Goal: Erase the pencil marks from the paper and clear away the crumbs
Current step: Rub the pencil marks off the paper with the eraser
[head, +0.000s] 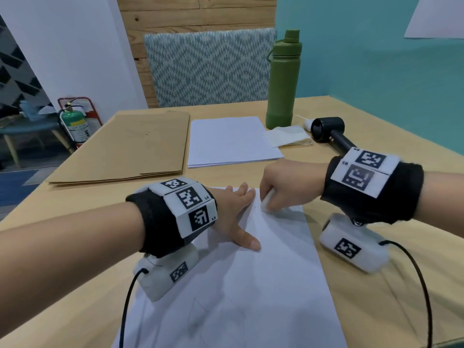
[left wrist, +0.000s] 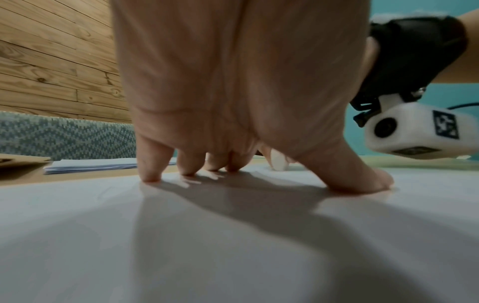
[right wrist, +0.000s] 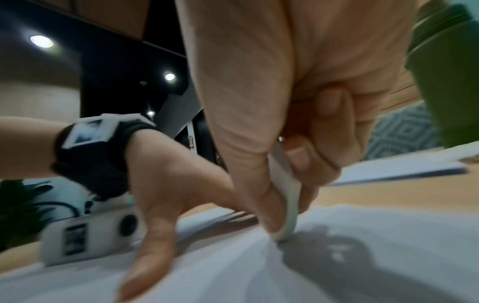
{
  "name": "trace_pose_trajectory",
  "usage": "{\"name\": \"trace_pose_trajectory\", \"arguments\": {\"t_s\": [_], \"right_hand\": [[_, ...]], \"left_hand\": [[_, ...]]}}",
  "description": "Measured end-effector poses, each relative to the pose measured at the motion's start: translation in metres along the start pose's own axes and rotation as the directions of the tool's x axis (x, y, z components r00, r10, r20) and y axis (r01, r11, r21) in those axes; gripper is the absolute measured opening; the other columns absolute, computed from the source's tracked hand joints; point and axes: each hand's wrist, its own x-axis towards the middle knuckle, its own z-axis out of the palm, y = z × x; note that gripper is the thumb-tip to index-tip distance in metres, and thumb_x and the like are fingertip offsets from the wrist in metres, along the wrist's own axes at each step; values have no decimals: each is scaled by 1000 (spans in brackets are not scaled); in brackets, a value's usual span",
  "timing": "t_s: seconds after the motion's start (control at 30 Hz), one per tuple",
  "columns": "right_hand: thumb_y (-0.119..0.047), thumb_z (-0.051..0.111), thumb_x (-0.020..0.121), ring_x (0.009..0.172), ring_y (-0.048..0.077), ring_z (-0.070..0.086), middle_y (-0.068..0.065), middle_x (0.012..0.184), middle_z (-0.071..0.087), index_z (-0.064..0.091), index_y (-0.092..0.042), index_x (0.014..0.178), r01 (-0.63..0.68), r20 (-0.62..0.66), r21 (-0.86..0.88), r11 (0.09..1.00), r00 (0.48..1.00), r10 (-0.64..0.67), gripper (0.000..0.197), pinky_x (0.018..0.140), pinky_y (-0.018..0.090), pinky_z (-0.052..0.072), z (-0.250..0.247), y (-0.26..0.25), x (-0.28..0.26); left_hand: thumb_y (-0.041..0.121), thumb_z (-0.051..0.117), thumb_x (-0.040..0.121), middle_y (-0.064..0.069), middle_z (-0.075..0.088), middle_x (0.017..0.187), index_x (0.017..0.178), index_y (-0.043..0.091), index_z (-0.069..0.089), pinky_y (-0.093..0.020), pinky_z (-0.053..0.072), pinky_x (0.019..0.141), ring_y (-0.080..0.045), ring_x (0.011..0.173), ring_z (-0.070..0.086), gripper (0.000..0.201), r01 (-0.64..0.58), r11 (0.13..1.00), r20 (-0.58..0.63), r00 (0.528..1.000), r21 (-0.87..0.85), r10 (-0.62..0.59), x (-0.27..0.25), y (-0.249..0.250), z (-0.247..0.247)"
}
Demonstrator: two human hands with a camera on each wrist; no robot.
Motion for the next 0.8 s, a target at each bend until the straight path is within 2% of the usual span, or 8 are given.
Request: {"name": "trace_pose_trajectory", "arguments": {"t_s": [0.1, 0.17, 0.23, 0.3, 0.4, 0.57, 0.67, 0.8], "right_hand": [[-13, 60, 80, 73, 14, 52, -4, 71, 58, 72, -10, 86, -62, -74, 40, 997, 995, 65, 14, 66, 25, 45, -3, 7, 6], [-14, 62, 79, 71, 13, 52, -4, 71, 59, 72, -10, 86, -72, -92, 85, 994, 993, 80, 13, 64, 24, 44, -4, 10, 8], [-12, 60, 78, 67, 13, 52, -1, 72, 62, 71, -10, 82, -69, -101, 105, 992, 992, 79, 11, 62, 23, 44, -3, 10, 7], [-9, 57, 80, 74, 16, 53, 6, 86, 69, 71, -6, 89, -58, -124, 115, 992, 990, 72, 17, 68, 25, 46, -1, 9, 10], [-7, 52, 84, 80, 19, 51, 12, 97, 70, 70, -2, 97, -35, -170, 102, 994, 984, 53, 22, 74, 28, 47, 3, 7, 13], [-9, 53, 84, 64, 15, 46, 0, 68, 56, 72, -6, 93, 70, 11, 39, 997, 997, -71, 21, 57, 20, 37, 2, -1, -4], [-11, 56, 82, 65, 12, 49, -2, 72, 60, 72, -10, 94, 82, 39, 35, 996, 996, -83, 21, 61, 20, 42, -1, -3, -9], [-11, 55, 82, 78, 23, 55, 4, 76, 61, 72, -9, 92, 9, -92, 31, 999, 996, -6, 20, 77, 34, 54, -1, 0, 5]], "left_hand": [[66, 46, 82, 4, -12, 159, 151, 17, -8, -46, 14, 118, -22, 148, 2, 100, 9, 1000, -15, 1000, -1, -9, 1, 2, -1], [60, 38, 90, -7, 23, 154, 142, 10, 28, -39, 32, 107, -29, 136, 34, 73, 18, 999, -105, 994, -41, -22, 4, 6, -4], [51, 42, 93, -10, 57, 101, 101, 7, 52, -30, 40, 79, -29, 98, 50, 45, 14, 994, -242, 969, -104, -39, 7, 9, -6], [43, 53, 91, -4, 49, 73, 83, 11, 53, -27, 34, 65, -23, 81, 46, 33, 3, 991, -333, 942, -130, -46, 10, 8, -7], [47, 61, 85, -5, 53, 77, 79, 11, 56, -27, 33, 58, -21, 76, 45, 37, 2, 992, -340, 939, -124, -44, 13, 8, -7], [54, 60, 82, -3, 55, 80, 90, 10, 61, -26, 32, 53, -20, 75, 46, 45, -6, 997, -317, 948, -82, -20, 16, 8, -5], [55, 60, 82, -2, 54, 79, 87, 11, 58, -26, 31, 54, -20, 76, 46, 44, -11, 996, -309, 951, -88, -17, 15, 8, -5], [55, 59, 83, 3, 44, 65, 86, 10, 54, -27, 32, 56, -20, 75, 44, 45, 3, 997, -269, 963, -72, -22, 11, 12, -6]]}}
